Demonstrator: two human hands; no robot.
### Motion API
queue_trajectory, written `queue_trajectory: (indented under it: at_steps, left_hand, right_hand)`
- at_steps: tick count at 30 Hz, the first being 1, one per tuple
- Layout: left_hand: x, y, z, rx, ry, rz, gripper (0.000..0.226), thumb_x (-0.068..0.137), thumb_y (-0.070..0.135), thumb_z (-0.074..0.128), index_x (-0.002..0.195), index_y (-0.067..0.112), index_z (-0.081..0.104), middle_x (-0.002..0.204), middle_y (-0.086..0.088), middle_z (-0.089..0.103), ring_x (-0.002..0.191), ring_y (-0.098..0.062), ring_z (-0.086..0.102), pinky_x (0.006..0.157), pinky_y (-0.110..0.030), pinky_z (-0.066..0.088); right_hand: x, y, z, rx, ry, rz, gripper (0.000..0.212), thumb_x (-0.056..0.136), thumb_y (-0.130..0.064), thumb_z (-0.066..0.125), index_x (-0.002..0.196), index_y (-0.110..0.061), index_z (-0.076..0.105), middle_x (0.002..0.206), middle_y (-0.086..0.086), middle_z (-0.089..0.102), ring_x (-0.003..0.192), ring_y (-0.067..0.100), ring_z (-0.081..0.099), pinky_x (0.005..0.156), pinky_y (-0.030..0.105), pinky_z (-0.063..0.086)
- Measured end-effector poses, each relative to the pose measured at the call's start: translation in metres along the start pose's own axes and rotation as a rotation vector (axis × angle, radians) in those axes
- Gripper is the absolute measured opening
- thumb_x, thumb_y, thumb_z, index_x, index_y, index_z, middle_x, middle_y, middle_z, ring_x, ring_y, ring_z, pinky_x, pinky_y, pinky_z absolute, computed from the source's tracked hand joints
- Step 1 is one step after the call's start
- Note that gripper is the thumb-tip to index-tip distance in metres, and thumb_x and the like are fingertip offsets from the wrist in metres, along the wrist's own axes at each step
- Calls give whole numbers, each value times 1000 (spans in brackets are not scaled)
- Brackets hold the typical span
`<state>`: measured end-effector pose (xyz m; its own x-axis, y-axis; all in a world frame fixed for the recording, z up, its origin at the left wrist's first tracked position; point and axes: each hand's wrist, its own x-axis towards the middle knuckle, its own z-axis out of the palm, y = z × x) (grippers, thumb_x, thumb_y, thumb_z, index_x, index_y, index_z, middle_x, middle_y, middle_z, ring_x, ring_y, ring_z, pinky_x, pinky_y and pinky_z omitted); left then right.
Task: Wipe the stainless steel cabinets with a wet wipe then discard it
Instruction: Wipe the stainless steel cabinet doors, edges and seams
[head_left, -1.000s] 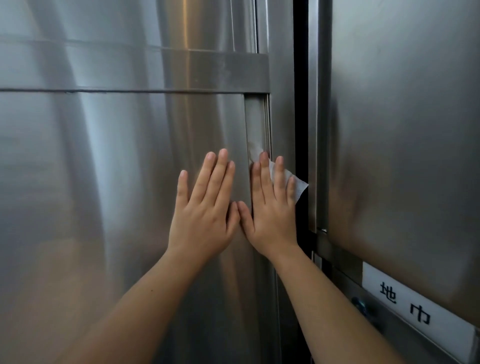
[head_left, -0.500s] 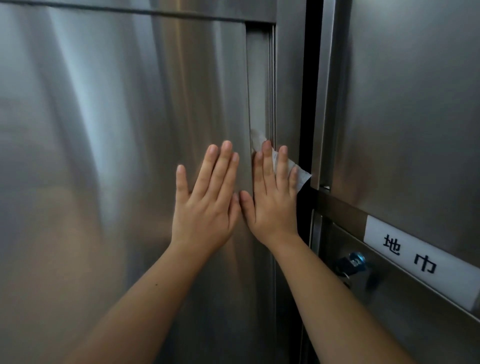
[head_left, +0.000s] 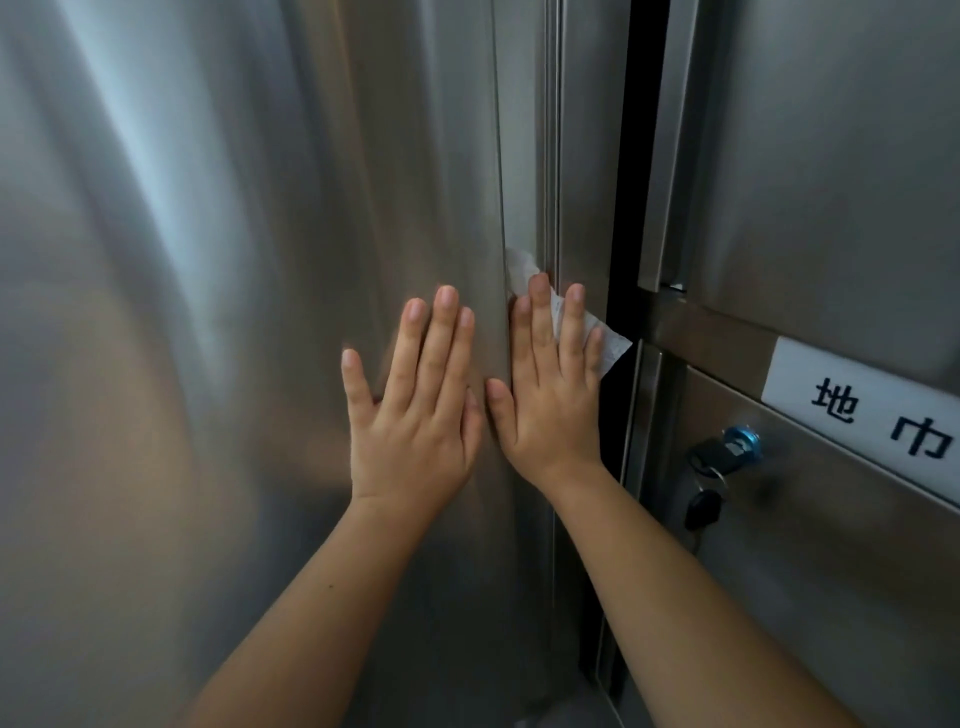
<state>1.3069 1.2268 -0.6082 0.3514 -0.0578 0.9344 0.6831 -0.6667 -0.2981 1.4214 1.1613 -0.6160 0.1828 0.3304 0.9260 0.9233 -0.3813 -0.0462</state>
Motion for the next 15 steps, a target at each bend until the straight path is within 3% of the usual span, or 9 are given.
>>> queue_trajectory:
  at_steps: [6,11,15]
  left_hand:
    - [-36,12,9,23,13,-70,54,96,27,26,147,10,23,151,-5,19,142,-18,13,112,-47,-7]
    - [-82,23,15,14,0,-89,57,93,26,31,148,10,22,157,-5,9,144,-21,9,113,-48,-4]
    - [-120,36,21,-9,-11,-102,59,91,24,34,147,9,22,158,-5,5,144,-21,9,113,-49,-3]
  right_hand:
    - [-39,3,16,6,0,5,60,97,-42,5,144,-4,6,151,4,6,141,25,-12,111,54,10]
    - [-75,6,29,10,-27,-10,61,97,-43,3,146,-10,-10,153,1,-23,141,24,-17,113,51,3]
    - [-98,8,42,0,-15,-17,60,97,-42,3,147,-11,-12,154,1,-22,142,25,-15,113,49,2]
